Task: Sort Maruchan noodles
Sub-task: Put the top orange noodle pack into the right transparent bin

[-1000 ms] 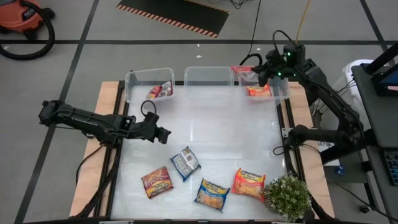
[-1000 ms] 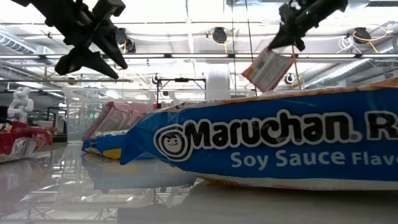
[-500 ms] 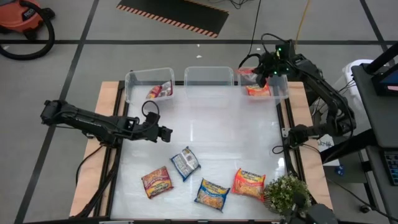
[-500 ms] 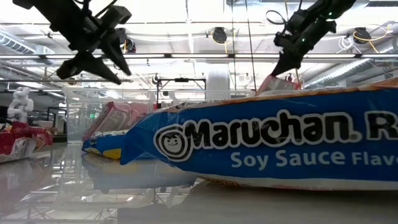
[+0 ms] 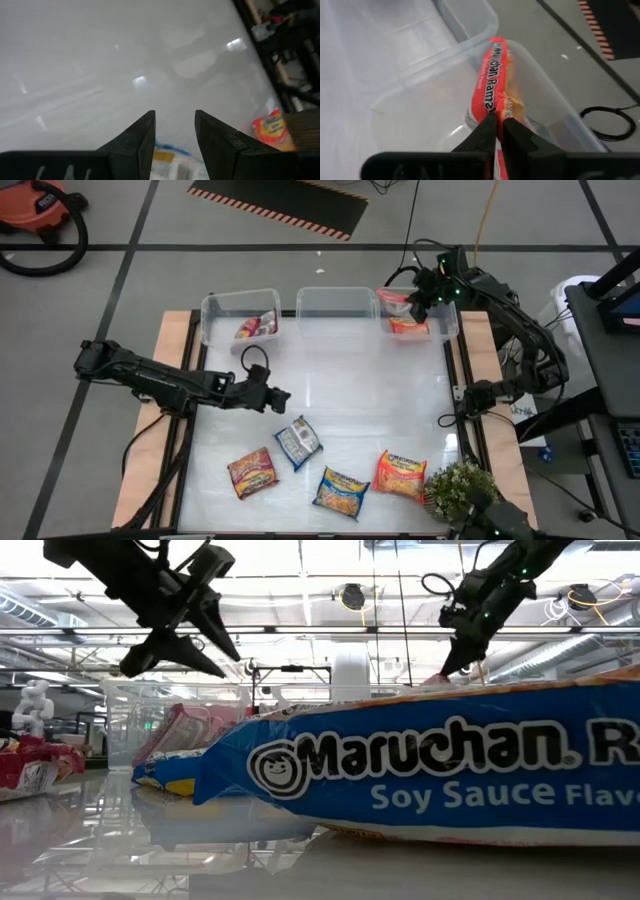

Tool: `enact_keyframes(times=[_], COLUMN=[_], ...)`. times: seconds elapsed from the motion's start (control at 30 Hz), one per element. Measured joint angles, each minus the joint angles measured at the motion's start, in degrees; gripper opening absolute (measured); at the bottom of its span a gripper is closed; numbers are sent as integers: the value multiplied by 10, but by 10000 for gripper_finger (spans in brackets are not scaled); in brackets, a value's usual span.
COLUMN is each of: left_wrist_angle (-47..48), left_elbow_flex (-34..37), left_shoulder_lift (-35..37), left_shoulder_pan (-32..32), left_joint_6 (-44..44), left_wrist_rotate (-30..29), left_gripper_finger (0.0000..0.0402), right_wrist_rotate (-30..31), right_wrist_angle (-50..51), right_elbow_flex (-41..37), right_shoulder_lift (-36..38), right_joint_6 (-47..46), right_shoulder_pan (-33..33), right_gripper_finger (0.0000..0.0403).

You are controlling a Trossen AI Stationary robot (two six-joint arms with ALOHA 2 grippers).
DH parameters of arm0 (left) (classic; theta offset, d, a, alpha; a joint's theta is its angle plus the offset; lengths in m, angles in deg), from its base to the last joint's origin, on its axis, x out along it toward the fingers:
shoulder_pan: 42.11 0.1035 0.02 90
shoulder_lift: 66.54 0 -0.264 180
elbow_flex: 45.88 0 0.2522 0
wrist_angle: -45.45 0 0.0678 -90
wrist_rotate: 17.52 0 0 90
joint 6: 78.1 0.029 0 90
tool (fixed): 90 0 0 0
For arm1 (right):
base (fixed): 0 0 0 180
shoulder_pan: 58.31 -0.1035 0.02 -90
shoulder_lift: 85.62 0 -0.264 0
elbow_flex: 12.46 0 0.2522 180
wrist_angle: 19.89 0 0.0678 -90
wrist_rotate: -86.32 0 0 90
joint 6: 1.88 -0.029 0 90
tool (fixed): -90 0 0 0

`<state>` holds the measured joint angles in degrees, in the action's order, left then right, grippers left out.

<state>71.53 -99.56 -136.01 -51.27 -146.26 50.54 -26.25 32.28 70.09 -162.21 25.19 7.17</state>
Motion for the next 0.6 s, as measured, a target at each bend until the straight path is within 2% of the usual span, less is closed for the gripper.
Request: enact_keyframes(times=[0.17,0.4,0.6], left_wrist_angle=[0,0,0], left_elbow_flex=[0,0,0], left_shoulder_lift=[2,3,3], left_shoulder_pan=[0,0,0], left_joint_6=[31,78,101], left_wrist_rotate=[26,52,94], left_gripper_finger=[143,143,143], right_wrist_rotate=[33,35,39], right_wrist_angle=[5,50,113], right_elbow_flex=[0,0,0], right_shoulder_lift=[25,42,46], right_joint_6=[-22,-83,-165], right_shoulder_pan=[-1,-1,-5], right_gripper_finger=[57,124,155])
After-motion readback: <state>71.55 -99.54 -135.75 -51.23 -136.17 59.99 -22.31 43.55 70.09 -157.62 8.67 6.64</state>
